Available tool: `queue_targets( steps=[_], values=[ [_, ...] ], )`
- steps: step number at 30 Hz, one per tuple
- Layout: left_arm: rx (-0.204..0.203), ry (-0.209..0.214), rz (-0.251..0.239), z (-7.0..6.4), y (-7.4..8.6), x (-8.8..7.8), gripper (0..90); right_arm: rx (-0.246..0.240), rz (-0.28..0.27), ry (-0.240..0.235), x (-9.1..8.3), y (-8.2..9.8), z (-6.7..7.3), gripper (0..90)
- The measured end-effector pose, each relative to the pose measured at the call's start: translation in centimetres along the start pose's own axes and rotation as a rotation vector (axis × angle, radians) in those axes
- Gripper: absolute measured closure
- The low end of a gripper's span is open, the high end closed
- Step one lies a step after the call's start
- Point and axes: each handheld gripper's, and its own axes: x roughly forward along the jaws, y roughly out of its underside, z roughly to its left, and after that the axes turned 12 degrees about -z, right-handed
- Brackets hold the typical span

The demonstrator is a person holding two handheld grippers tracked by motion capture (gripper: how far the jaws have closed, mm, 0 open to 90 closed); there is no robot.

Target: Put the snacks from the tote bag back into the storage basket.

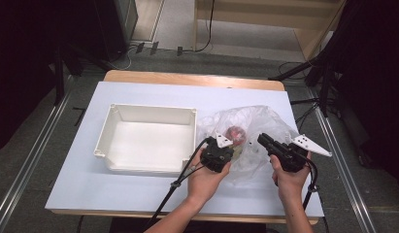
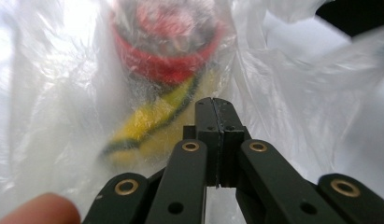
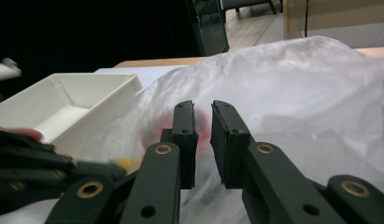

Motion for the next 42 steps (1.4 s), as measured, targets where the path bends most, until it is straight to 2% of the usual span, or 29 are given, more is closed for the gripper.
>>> queue_targets(
  steps=[4,8,9,12,13,17,18,20,21,22,23,24,28,30,32,33,34,35,36,39,42],
  values=[
    [-0.018,-0.046,-0.081,0.9,-0.9,-1.1,90.0,-0.007,0.022,0.013,0.2,0.2,-0.1,80.3],
    [-0.044,-0.112,-0.106,2.4,-1.6,-1.3,90.0,-0.026,0.027,0.022,0.5,0.3,0.4,78.6],
    [-0.042,-0.144,-0.114,2.7,-1.6,-1.3,90.0,-0.031,0.028,0.022,0.5,0.3,0.5,78.6],
    [0.010,-0.227,-0.111,2.7,-1.3,-0.9,90.0,-0.052,0.042,0.021,0.9,0.5,0.9,78.5],
    [0.023,-0.237,-0.104,2.5,-1.1,-0.8,90.0,-0.061,0.044,0.020,1.0,0.6,1.0,78.5],
    [0.084,-0.231,-0.076,1.4,-0.6,-0.2,90.0,-0.061,0.042,0.017,1.0,0.6,1.2,78.5],
    [0.095,-0.228,-0.069,1.1,-0.5,-0.1,87.8,-0.062,0.041,0.017,1.0,0.5,1.1,78.5],
    [0.086,-0.225,-0.073,0.8,-0.5,-0.1,76.9,-0.055,0.048,0.016,1.1,0.6,1.2,78.5],
    [0.071,-0.228,-0.084,0.8,-0.7,-0.3,66.6,-0.059,0.069,0.010,1.4,0.9,1.1,78.4],
    [0.056,-0.229,-0.101,0.7,-0.9,-0.5,66.6,-0.059,0.069,0.010,1.4,0.9,1.1,78.4],
    [0.045,-0.226,-0.122,0.6,-1.2,-0.9,58.0,-0.058,0.085,0.012,1.6,1.2,1.3,78.4],
    [0.037,-0.224,-0.145,0.5,-1.5,-1.2,58.0,-0.058,0.085,0.012,1.6,1.2,1.3,78.4],
    [0.031,-0.184,-0.219,-0.3,-2.3,-2.4,46.4,-0.058,0.087,0.011,1.7,1.3,1.3,78.5],
    [0.043,-0.158,-0.226,-1.0,-2.4,-2.5,40.3,-0.046,0.077,0.028,1.6,1.2,1.0,79.0],
    [0.070,-0.135,-0.211,-1.9,-2.3,-2.1,38.3,-0.044,0.073,0.031,1.6,1.2,0.9,79.2],
    [0.088,-0.122,-0.187,-2.3,-2.2,-1.7,35.8,-0.034,0.071,0.034,1.5,1.1,0.8,79.3],
    [0.113,-0.122,-0.157,-2.8,-2.1,-1.1,29.5,-0.018,0.066,0.034,1.4,1.1,0.6,79.9],
    [0.137,-0.123,-0.117,-3.1,-1.9,-0.4,29.5,-0.018,0.066,0.034,1.4,1.1,0.6,79.9],
    [0.155,-0.126,-0.076,-3.4,-1.7,0.3,25.2,-0.007,0.062,0.033,1.4,1.1,0.5,80.1],
    [0.190,-0.182,0.010,-3.6,-1.0,2.2,16.5,-0.001,0.061,0.034,1.4,1.1,0.4,80.4],
    [0.200,-0.238,0.028,-3.1,-0.7,3.0,19.6,-0.006,0.058,0.034,1.3,1.1,0.4,80.3]
  ],
)
